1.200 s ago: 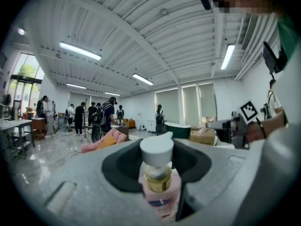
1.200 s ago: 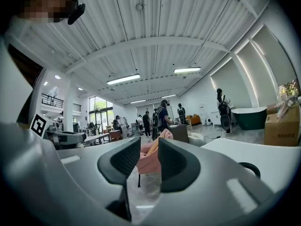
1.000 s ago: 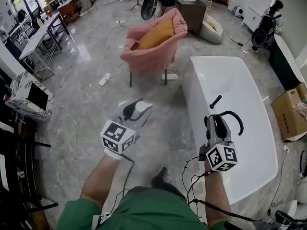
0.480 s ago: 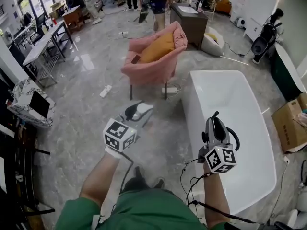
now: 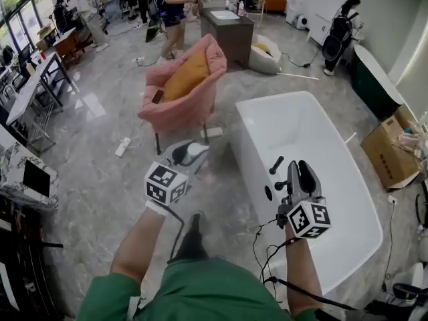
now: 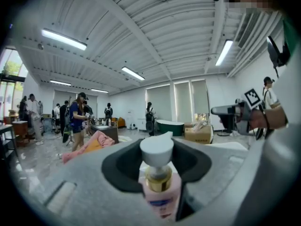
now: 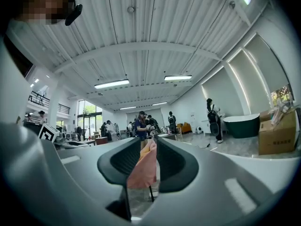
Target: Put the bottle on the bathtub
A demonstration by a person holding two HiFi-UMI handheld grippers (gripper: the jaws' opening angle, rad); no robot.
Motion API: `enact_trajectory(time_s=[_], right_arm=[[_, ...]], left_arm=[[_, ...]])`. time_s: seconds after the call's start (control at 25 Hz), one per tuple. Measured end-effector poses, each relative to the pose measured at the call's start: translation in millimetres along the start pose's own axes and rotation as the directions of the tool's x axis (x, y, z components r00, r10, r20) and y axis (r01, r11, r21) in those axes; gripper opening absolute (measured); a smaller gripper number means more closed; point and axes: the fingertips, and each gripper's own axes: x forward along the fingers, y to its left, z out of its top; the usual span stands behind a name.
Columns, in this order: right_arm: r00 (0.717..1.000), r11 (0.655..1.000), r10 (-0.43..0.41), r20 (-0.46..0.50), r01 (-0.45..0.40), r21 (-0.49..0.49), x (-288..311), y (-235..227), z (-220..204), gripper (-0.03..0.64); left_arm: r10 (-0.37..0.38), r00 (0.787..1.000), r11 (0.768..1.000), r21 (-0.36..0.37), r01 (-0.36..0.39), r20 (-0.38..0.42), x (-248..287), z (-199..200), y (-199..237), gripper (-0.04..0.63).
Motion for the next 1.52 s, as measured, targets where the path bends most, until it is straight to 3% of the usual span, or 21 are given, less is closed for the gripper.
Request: enact_trajectory(time_s=[0.2,0.4,0.6,0.84,1.0,1.2,1.52], right_arm=[[0.993,0.993,-0.116,-0.01,0.116,-0.008,38,-29,-14,0.106],[0.972,0.972,-0.234,-0.018,0.233,-0.015,88,-65,-22,0.105],[0.934,0.935,-0.355,-0.025,0.355,-0.01,141,-94,-26,0.104],[0.884,0.885,-0.466,-0.034,0.465,-0.023,178,-108,-43,0.104],[0.867,0.868,-0.496,-0.047,0.495,-0.023,202,-121,-52,0.104],[0.849,0.852,-0.523,-0.073,0.524,-0.003,200,-154,-70,0.104],[0.851,0.847,-0.518,-0.09,0.525,0.083,182,-216,-104,0.104]], left_arm=[[-0.13,0.991,0.991,0.006,0.13,-0.008,71,-14,30,0.169],[-0.268,0.963,0.962,0.041,0.269,-0.032,158,-23,58,0.169],[-0.416,0.907,0.904,0.072,0.421,-0.072,241,-28,82,0.169],[-0.568,0.817,0.812,0.094,0.576,-0.095,315,-46,95,0.169],[-0.619,0.775,0.768,0.111,0.631,-0.126,359,-60,102,0.169],[-0.663,0.727,0.716,0.134,0.686,-0.179,403,-82,76,0.169],[-0.692,0.663,0.647,0.162,0.745,-0.285,452,-124,19,0.17]])
